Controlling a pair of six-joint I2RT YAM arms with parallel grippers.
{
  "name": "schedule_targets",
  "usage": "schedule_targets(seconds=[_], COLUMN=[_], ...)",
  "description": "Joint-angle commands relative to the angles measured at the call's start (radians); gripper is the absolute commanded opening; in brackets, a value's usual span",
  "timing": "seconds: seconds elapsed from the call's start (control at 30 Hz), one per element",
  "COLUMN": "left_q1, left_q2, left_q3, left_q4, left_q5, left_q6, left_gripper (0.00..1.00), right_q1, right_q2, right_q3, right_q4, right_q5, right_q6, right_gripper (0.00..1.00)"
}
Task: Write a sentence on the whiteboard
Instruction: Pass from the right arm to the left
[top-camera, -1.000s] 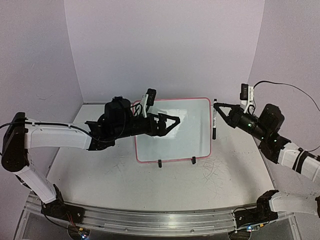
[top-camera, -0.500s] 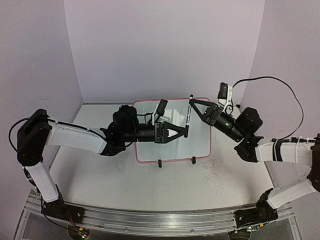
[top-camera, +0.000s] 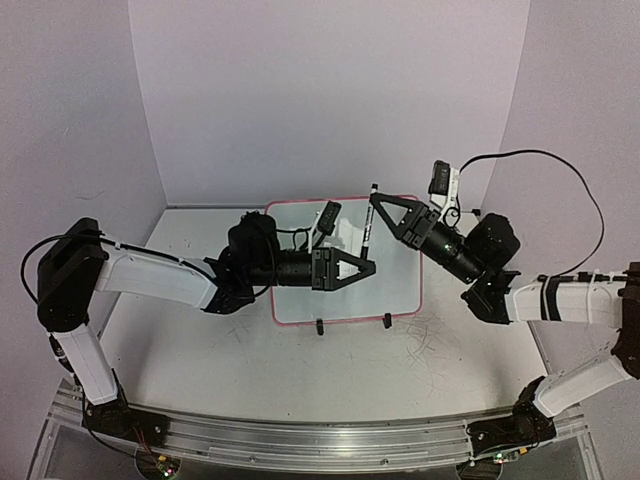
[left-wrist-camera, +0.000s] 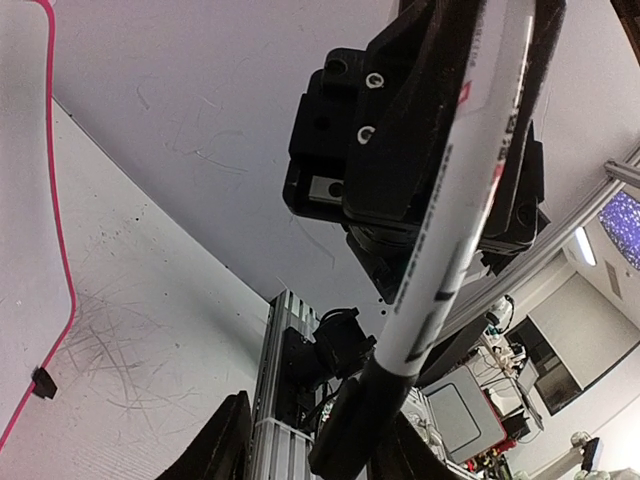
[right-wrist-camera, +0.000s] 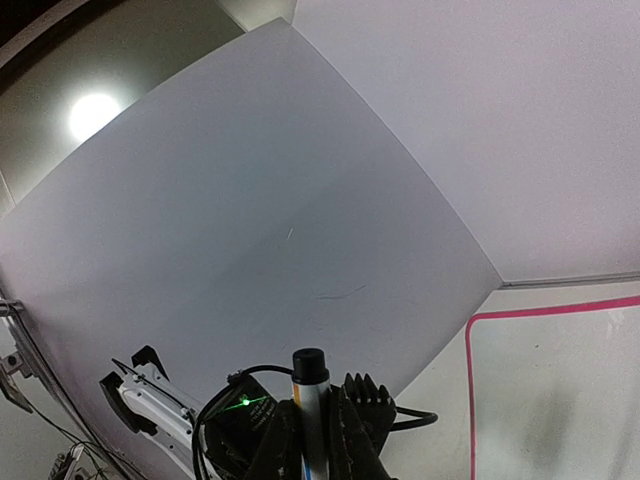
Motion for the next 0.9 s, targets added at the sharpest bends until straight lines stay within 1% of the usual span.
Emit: schedule_targets(seconds=[0.0,0.1,0.2,0.3,0.33,0.37,0.4,0.43,0.5,0.57,0.63,0.7,0.73,0.77,0.87], left_q1=[-0.003,-0.002,0.000,0.014,0.017,0.018,0.018,0.018,0.018,0.018,0.018,0.018,0.018,0.018,0.018], left_q2=[-0.021,-0.039,-0.068,-0.097,-0.110,-0.125,-0.139,-0.152,-0.178,-0.203,-0.216,-0.239,-0.258,-0.274,-0.319], left_q3=[0.021,0.000,-0.027,-0.056,-0.055,-0.050,-0.035,-0.013,0.022,0.054,0.093,0.102,0.095,0.083,0.055], left_q4=[0.057,0.056,0.055,0.029,-0.007,-0.073,-0.168,-0.286,-0.458,-0.643,-0.803,-0.898,-0.924,-0.937,-0.965], left_q5=[-0.029,-0.051,-0.083,-0.089,-0.090,-0.094,-0.101,-0.119,-0.181,-0.239,-0.305,-0.382,-0.404,-0.417,-0.416], left_q6=[0.033,0.047,0.075,0.130,0.178,0.241,0.323,0.400,0.554,0.705,0.815,0.896,0.933,0.961,1.042], left_gripper=[0.29,0.14,0.02,0.00,0.00,0.00,0.00,0.00,0.00,0.00,0.00,0.00,0.00,0.00,0.00], right_q1=[0.022,0.032,0.038,0.039,0.038,0.038,0.039,0.039,0.038,0.038,0.037,0.032,0.027,0.016,-0.030], right_q2=[-0.001,-0.003,-0.002,-0.004,-0.006,-0.010,-0.017,-0.026,-0.050,-0.086,-0.130,-0.178,-0.202,-0.213,-0.184], right_q3=[0.042,0.042,0.041,0.037,0.041,0.056,0.082,0.120,0.178,0.227,0.254,0.261,0.265,0.281,0.400], right_q4=[0.041,0.037,0.024,-0.020,-0.048,-0.106,-0.221,-0.379,-0.607,-0.854,-1.007,-1.098,-1.142,-1.183,-1.371], right_q5=[0.005,0.010,0.010,-0.006,-0.016,-0.025,-0.029,-0.020,0.022,0.121,0.247,0.326,0.327,0.317,0.205], right_q6=[0.003,0.005,0.016,0.023,0.012,-0.016,-0.067,-0.122,-0.266,-0.424,-0.511,-0.578,-0.604,-0.619,-0.655], right_gripper=[0.00,0.00,0.00,0.01,0.05,0.14,0.24,0.33,0.51,0.80,0.97,0.98,0.98,0.98,0.98])
